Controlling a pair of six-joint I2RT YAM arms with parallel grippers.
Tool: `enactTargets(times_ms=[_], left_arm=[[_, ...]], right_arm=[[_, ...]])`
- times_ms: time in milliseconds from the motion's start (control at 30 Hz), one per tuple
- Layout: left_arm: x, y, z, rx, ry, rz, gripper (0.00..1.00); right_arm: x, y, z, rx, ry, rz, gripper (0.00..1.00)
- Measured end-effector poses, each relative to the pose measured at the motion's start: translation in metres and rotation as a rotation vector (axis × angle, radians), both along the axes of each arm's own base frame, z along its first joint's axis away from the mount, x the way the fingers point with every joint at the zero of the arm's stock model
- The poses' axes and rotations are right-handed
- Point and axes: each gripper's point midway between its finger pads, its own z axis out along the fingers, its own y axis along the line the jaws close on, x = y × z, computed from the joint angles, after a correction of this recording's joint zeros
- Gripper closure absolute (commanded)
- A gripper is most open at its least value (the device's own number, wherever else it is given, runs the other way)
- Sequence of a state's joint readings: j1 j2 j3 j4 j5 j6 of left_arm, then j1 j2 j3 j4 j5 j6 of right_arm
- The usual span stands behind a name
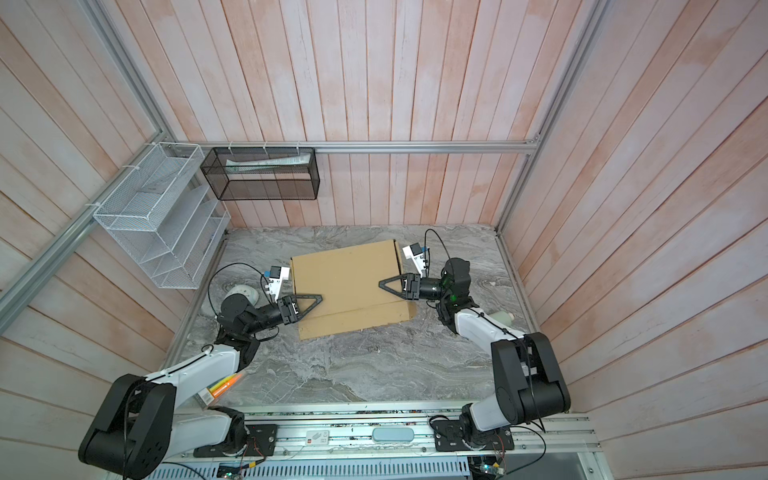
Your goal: Fold the paper box
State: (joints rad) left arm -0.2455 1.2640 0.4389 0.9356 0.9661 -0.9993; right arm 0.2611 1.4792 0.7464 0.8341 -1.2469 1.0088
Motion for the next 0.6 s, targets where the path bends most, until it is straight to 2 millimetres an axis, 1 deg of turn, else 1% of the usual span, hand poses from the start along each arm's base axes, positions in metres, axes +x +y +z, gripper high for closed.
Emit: enactTargets(times_ms=[67, 400, 600], left_arm=[[0.0007, 0.0005, 0.0, -0.002, 0.004, 0.004, 0.28], [0.002, 0.0016, 0.0003, -0.012, 0.03, 0.009, 0.42], [0.0017, 0.0013, 0.0044, -0.025, 0.033, 0.004, 0.48]], right_arm=[[0.0, 0.0006, 0.0006, 0.0, -0.005, 0.001, 0.52], [0.0019, 0.002, -0.002, -0.001, -0.005, 0.004, 0.47], [0.0045, 0.0027, -0.0058, -0.004, -0.004, -0.001, 0.39]])
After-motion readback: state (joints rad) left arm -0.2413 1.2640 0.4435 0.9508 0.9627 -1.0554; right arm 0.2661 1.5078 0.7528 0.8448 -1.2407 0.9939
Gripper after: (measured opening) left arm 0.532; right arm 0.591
